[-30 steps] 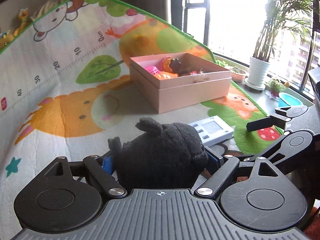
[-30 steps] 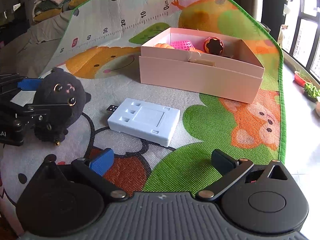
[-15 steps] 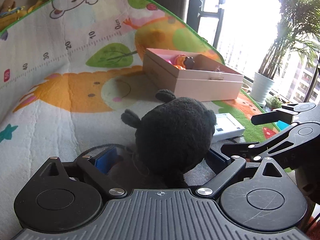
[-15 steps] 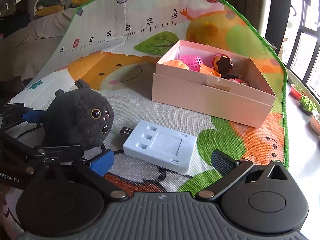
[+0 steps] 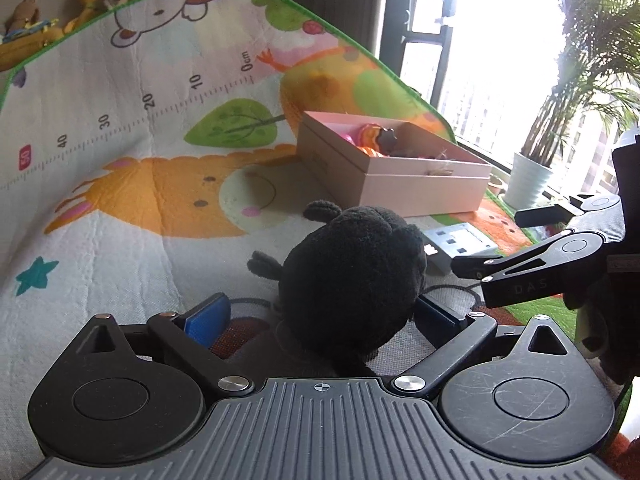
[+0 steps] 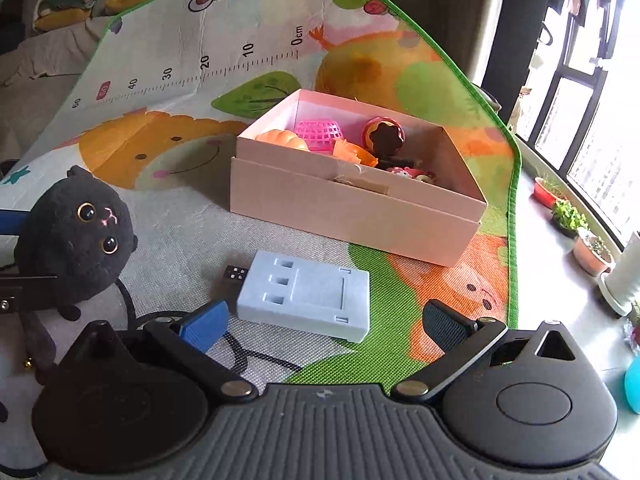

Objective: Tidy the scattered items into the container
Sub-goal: 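Grasp the white plastic case with the right tool while the left tool holds the plush, then carry the plush and white case into the pink box, opening both tools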

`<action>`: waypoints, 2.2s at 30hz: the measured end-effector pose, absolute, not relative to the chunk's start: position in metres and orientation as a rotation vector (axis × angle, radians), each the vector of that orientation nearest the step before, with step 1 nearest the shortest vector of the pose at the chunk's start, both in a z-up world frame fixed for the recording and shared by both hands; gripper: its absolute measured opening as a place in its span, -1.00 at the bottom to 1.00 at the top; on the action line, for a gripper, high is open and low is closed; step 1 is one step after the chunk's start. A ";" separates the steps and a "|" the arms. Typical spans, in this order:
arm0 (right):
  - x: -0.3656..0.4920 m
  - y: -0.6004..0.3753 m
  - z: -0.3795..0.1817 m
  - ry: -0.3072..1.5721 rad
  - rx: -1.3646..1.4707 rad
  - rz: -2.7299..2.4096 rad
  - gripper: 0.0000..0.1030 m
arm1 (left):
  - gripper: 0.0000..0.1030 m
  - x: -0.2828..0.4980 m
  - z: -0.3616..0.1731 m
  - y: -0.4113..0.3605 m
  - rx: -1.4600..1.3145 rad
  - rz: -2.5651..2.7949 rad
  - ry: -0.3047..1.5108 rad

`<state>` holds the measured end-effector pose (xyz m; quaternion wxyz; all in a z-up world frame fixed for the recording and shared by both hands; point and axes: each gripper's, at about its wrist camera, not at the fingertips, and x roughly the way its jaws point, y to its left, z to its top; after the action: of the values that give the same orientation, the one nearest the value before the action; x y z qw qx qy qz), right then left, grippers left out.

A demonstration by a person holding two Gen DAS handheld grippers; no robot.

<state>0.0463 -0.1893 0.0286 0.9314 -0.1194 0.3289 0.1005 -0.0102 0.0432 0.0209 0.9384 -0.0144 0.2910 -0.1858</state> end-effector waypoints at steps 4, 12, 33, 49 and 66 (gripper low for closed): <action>0.052 -0.179 0.026 0.664 -0.227 0.233 1.00 | 0.96 -0.010 0.021 0.042 -0.030 -0.379 0.600; 0.078 -0.175 0.020 0.714 -0.181 0.207 0.94 | 0.96 -0.013 0.020 0.040 -0.018 -0.388 0.608; 0.004 -0.217 0.019 0.696 -0.248 0.230 0.77 | 0.97 -0.002 0.023 0.009 0.037 -0.416 0.686; 0.014 -0.239 0.011 0.768 -0.090 0.247 1.00 | 0.97 0.016 0.031 -0.013 0.006 -0.235 0.754; 0.013 -0.240 0.010 0.763 -0.091 0.253 1.00 | 0.90 0.031 0.019 -0.032 0.049 -0.201 0.802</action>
<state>0.0132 -0.2396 0.0105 0.9193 -0.0441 0.3711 0.1231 0.0306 -0.0317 0.0193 0.9155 0.0240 0.3895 -0.0976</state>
